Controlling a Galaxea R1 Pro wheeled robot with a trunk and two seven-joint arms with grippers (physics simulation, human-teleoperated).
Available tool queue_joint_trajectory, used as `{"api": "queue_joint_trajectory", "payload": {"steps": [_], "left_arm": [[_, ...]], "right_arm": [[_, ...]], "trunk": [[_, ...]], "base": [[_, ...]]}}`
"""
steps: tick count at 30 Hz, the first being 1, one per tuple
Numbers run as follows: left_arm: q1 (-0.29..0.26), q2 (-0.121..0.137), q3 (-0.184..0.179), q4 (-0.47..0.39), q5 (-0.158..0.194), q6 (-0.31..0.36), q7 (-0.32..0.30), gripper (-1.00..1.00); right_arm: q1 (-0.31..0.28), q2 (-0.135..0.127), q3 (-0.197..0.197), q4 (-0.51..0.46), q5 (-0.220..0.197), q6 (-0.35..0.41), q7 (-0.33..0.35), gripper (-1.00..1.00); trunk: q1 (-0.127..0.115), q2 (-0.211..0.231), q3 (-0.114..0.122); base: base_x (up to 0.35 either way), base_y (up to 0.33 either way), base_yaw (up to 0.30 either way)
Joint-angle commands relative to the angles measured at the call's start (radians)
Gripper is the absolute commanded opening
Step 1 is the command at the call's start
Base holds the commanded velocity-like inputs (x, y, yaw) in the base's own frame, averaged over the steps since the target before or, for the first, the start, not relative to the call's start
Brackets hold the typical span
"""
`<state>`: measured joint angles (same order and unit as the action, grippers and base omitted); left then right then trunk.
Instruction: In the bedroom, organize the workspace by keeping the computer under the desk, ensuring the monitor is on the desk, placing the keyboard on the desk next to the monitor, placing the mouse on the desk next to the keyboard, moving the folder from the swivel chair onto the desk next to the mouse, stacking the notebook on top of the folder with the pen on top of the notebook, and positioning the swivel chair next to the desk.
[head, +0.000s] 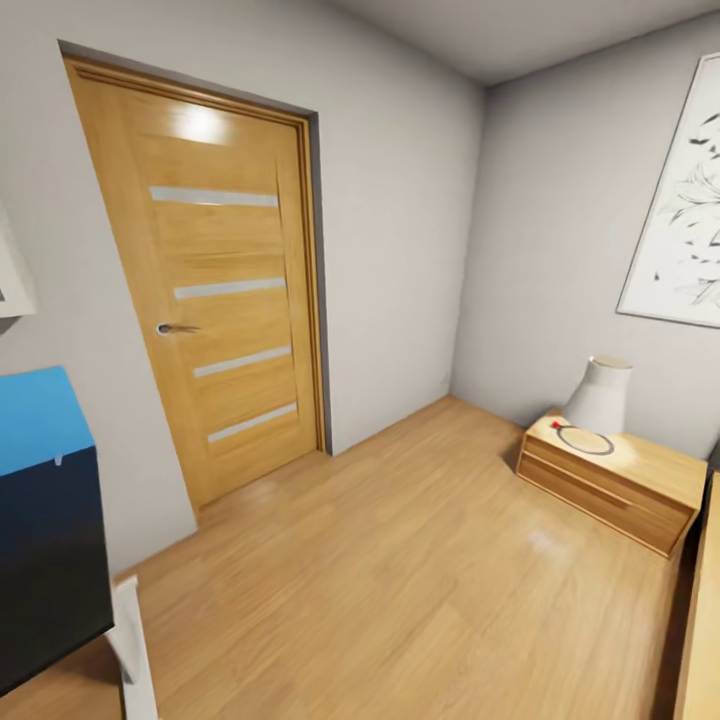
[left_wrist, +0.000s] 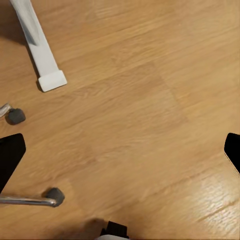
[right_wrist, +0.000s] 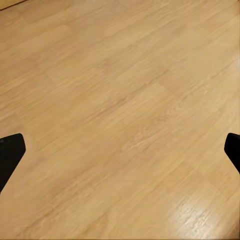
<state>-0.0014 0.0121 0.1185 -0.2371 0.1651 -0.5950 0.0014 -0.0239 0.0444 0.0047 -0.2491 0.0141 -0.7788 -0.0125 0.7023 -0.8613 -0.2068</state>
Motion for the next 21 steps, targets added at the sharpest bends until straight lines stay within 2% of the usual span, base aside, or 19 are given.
{"api": "queue_joint_trajectory", "payload": {"steps": [1, 21], "left_arm": [[0.0, 0.0, -0.002, -0.001, 0.005, -0.002, 0.0, 1.0], [0.0, 0.001, -0.002, -0.001, 0.005, -0.002, 0.0, 1.0]], "right_arm": [[-0.001, 0.0, 0.0, 0.001, 0.001, -0.003, -0.001, 1.0], [-0.001, 0.004, 0.001, 0.001, 0.001, -0.003, 0.0, 1.0]], "trunk": [[0.001, -0.001, -0.001], [0.001, -0.001, -0.001]], "base": [[0.326, 0.0, 0.0], [0.326, 0.0, 0.005]]}}
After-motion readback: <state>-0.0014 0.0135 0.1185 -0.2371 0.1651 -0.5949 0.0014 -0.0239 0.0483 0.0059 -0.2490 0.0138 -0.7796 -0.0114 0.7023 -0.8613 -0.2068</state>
